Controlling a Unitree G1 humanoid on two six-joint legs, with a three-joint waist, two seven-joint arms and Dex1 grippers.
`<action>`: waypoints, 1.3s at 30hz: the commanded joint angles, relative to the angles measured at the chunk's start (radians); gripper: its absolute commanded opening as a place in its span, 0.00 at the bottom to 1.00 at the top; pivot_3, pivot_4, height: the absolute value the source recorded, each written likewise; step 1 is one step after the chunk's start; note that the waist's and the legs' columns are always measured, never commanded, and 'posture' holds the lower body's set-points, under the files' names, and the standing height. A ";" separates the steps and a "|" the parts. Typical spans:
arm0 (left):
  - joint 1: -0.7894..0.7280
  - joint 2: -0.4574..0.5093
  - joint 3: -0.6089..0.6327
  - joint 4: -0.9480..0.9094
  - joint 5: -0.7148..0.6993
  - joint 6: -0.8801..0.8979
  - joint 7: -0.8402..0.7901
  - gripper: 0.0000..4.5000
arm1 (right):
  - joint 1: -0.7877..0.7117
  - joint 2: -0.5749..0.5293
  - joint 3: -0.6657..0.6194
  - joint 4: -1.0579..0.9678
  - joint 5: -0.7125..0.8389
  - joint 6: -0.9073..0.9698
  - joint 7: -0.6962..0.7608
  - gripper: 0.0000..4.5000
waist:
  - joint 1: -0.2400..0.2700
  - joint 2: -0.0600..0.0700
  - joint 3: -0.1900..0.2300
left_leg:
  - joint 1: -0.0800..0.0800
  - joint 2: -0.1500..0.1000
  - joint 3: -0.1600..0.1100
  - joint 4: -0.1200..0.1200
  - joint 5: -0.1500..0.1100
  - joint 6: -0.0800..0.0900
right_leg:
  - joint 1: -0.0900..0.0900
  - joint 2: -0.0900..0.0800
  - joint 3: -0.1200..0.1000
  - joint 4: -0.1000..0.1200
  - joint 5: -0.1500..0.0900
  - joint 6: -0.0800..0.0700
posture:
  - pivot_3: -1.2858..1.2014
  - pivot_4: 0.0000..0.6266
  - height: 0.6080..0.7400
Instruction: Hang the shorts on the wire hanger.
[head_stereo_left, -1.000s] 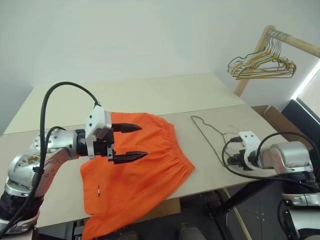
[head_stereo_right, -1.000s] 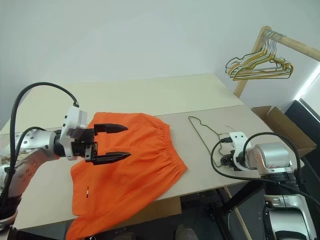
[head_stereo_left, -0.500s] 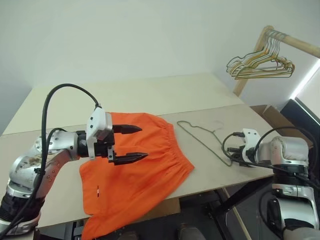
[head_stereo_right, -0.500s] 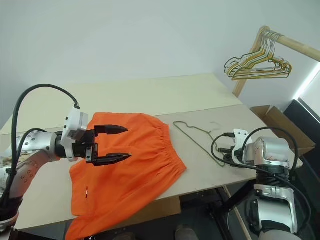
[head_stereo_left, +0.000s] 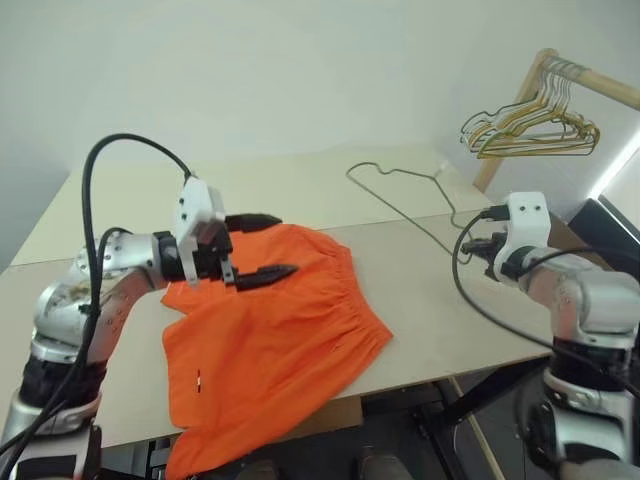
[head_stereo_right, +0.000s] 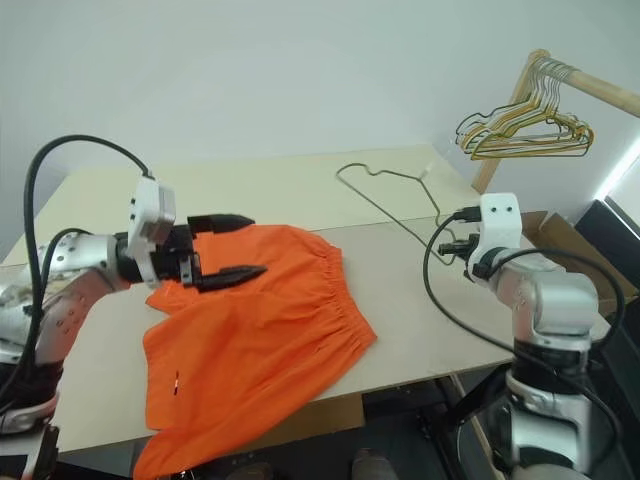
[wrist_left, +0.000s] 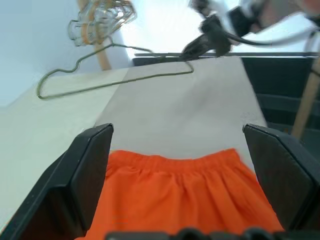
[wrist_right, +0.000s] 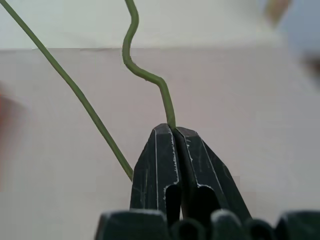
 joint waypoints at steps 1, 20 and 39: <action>-0.091 0.001 0.011 0.090 0.041 -0.041 -0.009 1.00 | 0.026 -0.109 0.111 -0.023 -0.147 -0.453 0.102 0.01 | -0.007 0.000 0.000 | 0.000 0.000 0.000 0.000 0.000 0.000 | 0.000 0.000 0.000 0.000 0.000 0.000 | 0.50 0.00 1.00; -0.253 -0.019 -0.162 0.478 0.202 -0.159 -0.402 1.00 | -0.090 -0.130 0.098 0.105 -0.188 -0.997 0.266 0.01 | -0.023 -0.001 0.000 | -0.013 0.001 0.000 0.007 0.000 0.001 | -0.012 0.000 0.000 0.004 0.002 0.000 | 0.48 0.00 1.00; -0.243 -0.055 -0.178 0.524 0.284 -0.162 -0.400 0.57 | -0.086 -0.085 0.063 0.042 -0.181 -0.924 0.277 0.00 | -0.025 -0.001 0.000 | -0.017 0.003 0.000 0.015 -0.002 0.003 | -0.013 0.001 0.000 0.005 0.003 0.001 | 0.48 0.00 1.00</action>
